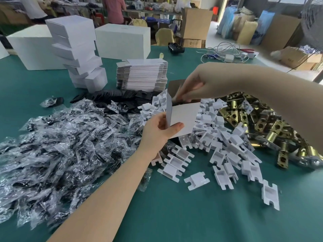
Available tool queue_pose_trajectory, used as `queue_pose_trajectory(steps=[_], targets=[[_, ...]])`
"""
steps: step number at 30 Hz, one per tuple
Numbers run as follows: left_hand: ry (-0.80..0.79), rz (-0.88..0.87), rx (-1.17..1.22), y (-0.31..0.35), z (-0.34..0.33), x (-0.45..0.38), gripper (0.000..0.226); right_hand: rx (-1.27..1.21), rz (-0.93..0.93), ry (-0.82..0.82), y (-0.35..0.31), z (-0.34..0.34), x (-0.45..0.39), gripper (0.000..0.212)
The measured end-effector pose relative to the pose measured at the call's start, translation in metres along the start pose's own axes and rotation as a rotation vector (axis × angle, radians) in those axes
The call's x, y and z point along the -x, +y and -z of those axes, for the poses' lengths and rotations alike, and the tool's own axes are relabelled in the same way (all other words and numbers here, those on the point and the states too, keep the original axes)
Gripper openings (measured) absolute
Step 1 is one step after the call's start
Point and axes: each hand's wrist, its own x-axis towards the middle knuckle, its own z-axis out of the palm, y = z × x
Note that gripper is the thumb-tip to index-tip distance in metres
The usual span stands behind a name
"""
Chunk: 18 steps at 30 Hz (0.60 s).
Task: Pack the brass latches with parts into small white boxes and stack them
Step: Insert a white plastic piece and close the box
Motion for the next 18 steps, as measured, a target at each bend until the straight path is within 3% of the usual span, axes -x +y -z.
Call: queue_pose_trajectory(steps=[5,9,10,12,13,14,15,18], targets=[[-0.007,0.007,-0.003,0.002,-0.001,0.001,0.029,-0.027,-0.011,0.654,-0.007,-0.024,0.015,0.022],[-0.066,-0.007,-0.094,0.0,0.001,0.005,0.028,0.032,0.171,0.875,-0.054,-0.069,0.01,0.031],[-0.028,0.059,-0.19,0.007,0.006,0.009,0.025,0.033,0.248,0.867,-0.067,-0.081,0.003,0.034],[0.079,0.16,-0.482,0.016,0.01,0.003,0.012,0.021,0.261,0.669,-0.097,-0.102,-0.021,0.04],[0.114,0.259,-0.471,0.017,0.005,0.001,0.013,0.015,0.215,0.532,-0.11,-0.11,-0.035,0.042],[-0.044,0.223,-0.41,0.013,0.007,0.002,0.021,0.009,0.16,0.407,-0.12,-0.12,-0.051,0.044],[0.01,0.171,-0.372,0.009,-0.006,-0.005,0.028,0.007,0.133,0.291,-0.127,-0.126,-0.065,0.044],[-0.044,0.179,-0.233,0.006,0.002,-0.006,0.033,0.031,0.181,0.118,-0.136,-0.135,-0.091,0.036]])
